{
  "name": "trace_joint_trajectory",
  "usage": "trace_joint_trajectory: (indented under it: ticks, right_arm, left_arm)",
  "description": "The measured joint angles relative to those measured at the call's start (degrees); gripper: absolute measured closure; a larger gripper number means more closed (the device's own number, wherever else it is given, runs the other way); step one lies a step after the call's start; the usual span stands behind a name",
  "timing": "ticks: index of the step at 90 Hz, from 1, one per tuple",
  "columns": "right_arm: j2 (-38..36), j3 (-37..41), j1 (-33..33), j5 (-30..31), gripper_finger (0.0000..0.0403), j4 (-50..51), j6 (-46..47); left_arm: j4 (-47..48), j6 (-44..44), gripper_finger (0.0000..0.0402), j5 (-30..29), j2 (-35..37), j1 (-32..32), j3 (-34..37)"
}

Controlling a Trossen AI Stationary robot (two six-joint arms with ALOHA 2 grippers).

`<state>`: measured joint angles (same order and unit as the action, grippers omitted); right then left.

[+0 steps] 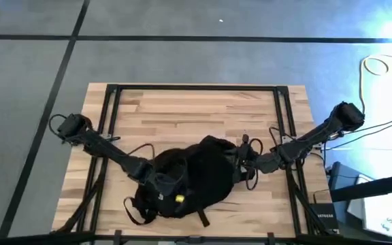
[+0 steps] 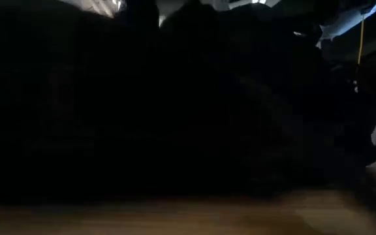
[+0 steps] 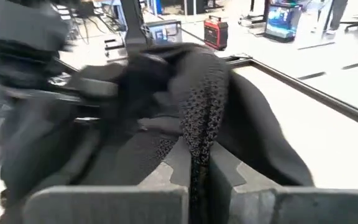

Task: Unpack backpack
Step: Close the black backpack

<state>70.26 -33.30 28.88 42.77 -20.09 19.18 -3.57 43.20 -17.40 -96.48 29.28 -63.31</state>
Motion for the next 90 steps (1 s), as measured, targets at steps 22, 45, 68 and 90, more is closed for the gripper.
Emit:
trace_joint_trajectory:
  ticks: [22, 45, 68, 90]
  right_arm:
    - [-0.11, -0.02, -2.27, 0.92, 0.0402, 3.07, -0.37]
    - [-0.13, -0.02, -5.09, 1.16, 0.0402, 3.29, -0.38]
    - [-0.09, -0.02, -5.07, 0.57, 0.0402, 3.23, -0.42]
    - [-0.04, -0.02, -5.05, 0.54, 0.0402, 3.12, -0.51]
  left_arm:
    - [-2.44, -3.86, 0.0396, 19.02, 5.5, 8.94, -0.02]
    - [-6.18, 0.1, 0.0399, 12.03, 8.59, 14.85, -0.22]
    - [-0.8, 2.97, 0.04, 13.1, -0.79, 14.72, -0.02]
    - [23.61, 4.8, 0.04, -1.02, -0.82, 13.76, -0.13]
